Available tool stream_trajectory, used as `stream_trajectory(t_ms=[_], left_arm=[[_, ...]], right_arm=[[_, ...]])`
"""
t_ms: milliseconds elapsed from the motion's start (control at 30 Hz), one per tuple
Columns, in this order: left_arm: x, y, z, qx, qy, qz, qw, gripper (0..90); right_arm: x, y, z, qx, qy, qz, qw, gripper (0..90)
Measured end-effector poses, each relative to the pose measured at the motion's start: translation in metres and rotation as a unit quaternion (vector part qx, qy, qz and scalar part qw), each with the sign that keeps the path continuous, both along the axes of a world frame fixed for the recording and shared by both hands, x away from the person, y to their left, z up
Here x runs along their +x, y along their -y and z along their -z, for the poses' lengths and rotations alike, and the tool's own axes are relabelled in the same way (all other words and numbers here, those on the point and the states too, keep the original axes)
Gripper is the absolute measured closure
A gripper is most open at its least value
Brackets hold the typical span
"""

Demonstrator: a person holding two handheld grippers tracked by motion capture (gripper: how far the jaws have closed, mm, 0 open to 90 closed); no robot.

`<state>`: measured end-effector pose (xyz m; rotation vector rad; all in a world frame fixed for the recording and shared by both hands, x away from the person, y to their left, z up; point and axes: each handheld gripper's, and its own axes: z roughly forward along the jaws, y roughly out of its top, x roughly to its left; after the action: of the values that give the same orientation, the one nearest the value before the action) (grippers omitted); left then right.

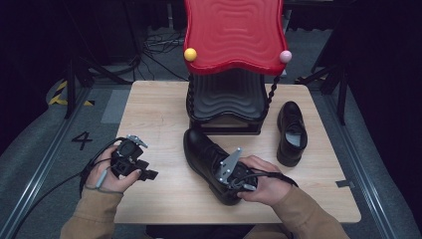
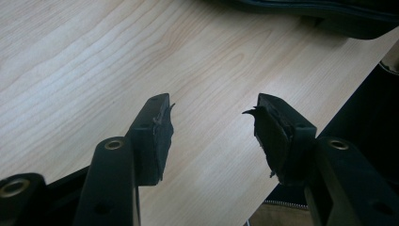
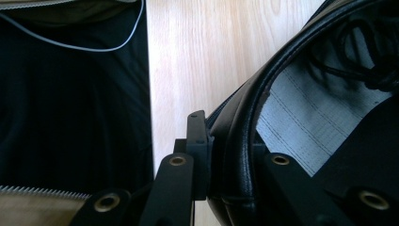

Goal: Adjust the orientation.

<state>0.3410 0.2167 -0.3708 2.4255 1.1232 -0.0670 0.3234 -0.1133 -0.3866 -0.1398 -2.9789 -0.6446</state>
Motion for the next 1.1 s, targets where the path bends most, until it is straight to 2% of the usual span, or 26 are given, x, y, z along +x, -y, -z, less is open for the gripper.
stream_trajectory(t_ms=[133,233,333,400,433,467,500,600,733,833,900,967,1100], left_arm=[[0.008,0.009,-0.001,-0.002,0.0,0.014,0.9999,47.6],[0.012,0.013,-0.001,0.0,0.001,0.022,0.9998,47.6],[0.017,0.018,-0.002,-0.001,0.0,0.029,0.9996,47.6],[0.02,0.021,-0.002,-0.002,0.0,0.033,0.9994,47.6],[0.022,0.022,-0.001,-0.002,0.0,0.037,0.9993,47.6],[0.023,0.024,-0.001,-0.002,0.0,0.038,0.9993,47.6],[0.025,0.025,-0.001,-0.002,0.0,0.04,0.9992,47.6],[0.027,0.028,0.0,-0.001,-0.002,0.043,0.9991,47.6],[0.026,0.028,0.0,-0.001,-0.003,0.044,0.999,47.6],[0.025,0.025,-0.001,-0.003,0.0,0.042,0.9991,47.4],[0.024,0.024,-0.002,-0.004,-0.002,0.038,0.9992,47.4],[0.024,0.024,-0.001,-0.003,-0.001,0.039,0.9993,47.4],[0.025,0.024,-0.001,-0.002,-0.003,0.04,0.9992,47.4]], right_arm=[[-0.004,0.016,-0.002,-0.009,0.008,0.02,0.9997,79.4],[-0.004,0.029,-0.003,-0.017,0.005,0.04,0.999,79.0],[-0.004,0.036,-0.003,-0.019,0.004,0.053,0.9984,78.8],[-0.005,0.042,-0.002,-0.021,0.003,0.072,0.9972,78.8],[-0.004,0.043,-0.002,-0.022,0.004,0.072,0.9971,78.7],[-0.005,0.045,-0.001,-0.025,0.005,0.085,0.996,78.7],[-0.005,0.047,0.001,-0.028,0.007,0.084,0.996,78.6],[-0.006,0.046,0.005,-0.026,0.007,0.097,0.9949,78.1],[-0.008,0.037,0.015,-0.038,0.008,0.099,0.9943,78.2],[-0.007,0.033,0.02,-0.051,0.014,0.112,0.9923,78.4],[-0.007,0.033,0.021,-0.046,0.005,0.123,0.9914,78.1],[-0.008,0.033,0.022,-0.05,0.008,0.124,0.991,77.7],[-0.01,0.033,0.022,-0.041,0.001,0.124,0.9915,77.9]])
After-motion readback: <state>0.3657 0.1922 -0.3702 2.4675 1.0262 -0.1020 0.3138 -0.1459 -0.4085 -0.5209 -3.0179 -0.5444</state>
